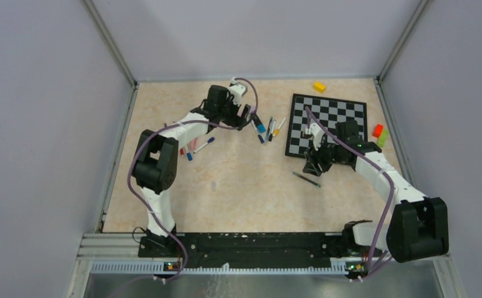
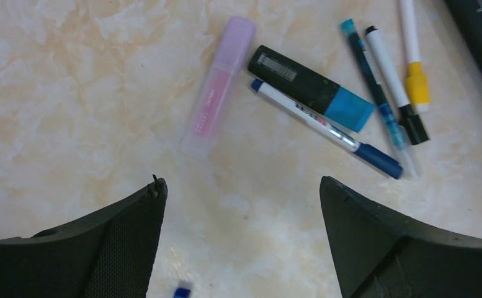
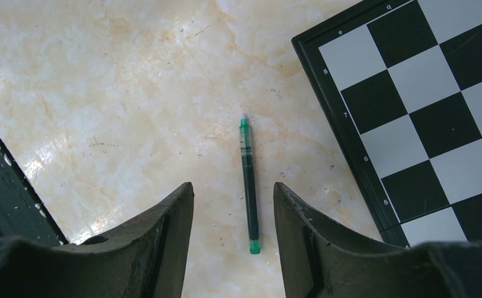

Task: Open the pen caps
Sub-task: Pick up the pen from the center of the board.

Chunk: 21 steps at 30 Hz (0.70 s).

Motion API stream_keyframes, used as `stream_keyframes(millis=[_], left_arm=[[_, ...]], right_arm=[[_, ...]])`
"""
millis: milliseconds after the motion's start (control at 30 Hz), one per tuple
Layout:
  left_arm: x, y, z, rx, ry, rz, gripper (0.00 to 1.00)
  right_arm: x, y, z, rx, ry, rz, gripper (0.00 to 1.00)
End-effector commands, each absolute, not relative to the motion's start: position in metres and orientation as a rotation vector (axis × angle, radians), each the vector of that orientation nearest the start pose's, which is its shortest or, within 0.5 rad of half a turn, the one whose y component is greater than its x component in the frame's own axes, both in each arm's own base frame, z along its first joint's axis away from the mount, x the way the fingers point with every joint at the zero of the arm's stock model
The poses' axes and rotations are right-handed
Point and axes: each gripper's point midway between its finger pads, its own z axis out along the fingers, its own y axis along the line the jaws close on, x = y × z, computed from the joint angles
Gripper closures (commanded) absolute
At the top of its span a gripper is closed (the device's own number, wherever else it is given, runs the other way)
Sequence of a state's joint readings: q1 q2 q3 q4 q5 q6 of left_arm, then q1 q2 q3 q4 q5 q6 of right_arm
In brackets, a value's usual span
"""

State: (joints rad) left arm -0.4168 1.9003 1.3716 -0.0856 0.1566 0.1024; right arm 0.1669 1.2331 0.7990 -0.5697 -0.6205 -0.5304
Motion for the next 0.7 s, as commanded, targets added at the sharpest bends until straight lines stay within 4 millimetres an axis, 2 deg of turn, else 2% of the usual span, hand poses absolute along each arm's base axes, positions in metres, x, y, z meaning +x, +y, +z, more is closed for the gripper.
stream_keyframes(millis=[0, 267, 567, 667], left_arm=[[0.504, -0.234, 0.11, 0.837, 2.016, -0.361, 0.1], [0.537, -0.234, 0.094, 0.896, 2.007, -0.431, 0.12], [0.55, -0.248, 0.076, 1.014, 1.963, -0.482, 0.22], [0.556, -0.249, 0.071, 1.021, 1.966, -0.474, 0.29]], right_arm=[[0.264, 0.129, 0.115, -1.036, 2.139, 0.614, 0.5], [0.264, 0.13, 0.112, -1.037, 2.149, 0.626, 0.5], [0.263, 0.13, 0.112, -1.04, 2.151, 0.627, 0.5], [0.263, 0.13, 0.111, -1.041, 2.154, 0.628, 0.5]])
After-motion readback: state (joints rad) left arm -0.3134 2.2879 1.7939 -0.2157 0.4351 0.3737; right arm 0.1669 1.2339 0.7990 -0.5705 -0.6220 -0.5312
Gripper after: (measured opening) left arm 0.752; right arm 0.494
